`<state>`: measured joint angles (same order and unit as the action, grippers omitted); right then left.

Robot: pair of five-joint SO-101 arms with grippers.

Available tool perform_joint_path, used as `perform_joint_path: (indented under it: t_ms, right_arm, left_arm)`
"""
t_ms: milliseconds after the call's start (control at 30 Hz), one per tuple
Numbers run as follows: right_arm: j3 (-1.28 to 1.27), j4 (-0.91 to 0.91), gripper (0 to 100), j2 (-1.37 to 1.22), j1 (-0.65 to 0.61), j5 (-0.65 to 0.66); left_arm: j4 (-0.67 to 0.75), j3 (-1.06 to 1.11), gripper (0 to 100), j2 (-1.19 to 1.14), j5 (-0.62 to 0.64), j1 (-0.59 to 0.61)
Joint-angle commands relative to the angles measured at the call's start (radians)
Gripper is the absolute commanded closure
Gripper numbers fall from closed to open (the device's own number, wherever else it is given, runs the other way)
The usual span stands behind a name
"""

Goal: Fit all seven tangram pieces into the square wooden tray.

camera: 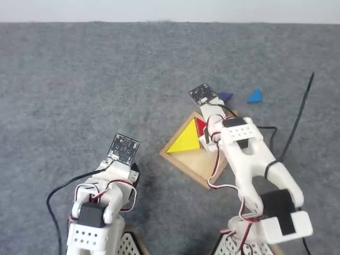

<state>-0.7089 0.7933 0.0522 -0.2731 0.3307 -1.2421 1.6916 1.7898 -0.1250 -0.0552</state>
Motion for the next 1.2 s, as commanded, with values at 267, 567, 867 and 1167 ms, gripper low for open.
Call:
perform_joint_path:
  t_ms: [267,567,867,1167]
  right_arm:
    - [-0.115,0.054,98.7,0.371,0.051,-0.089]
    - [-0.402,0.119,98.7,0.693,0.228,-0.137]
    - [-0.347,0.087,98.7,0.495,0.234,-0.133]
    - [-0.084,0.045,98.7,0.154,0.205,-0.133]
  left_arm:
    - [-0.005,-0.007,91,0.002,0.006,-0.002]
    - [-0.005,-0.007,91,0.002,0.006,-0.002]
    - [-0.005,-0.007,91,0.002,0.006,-0.002]
    - [-0.005,-0.007,91,0.002,0.006,-0.002]
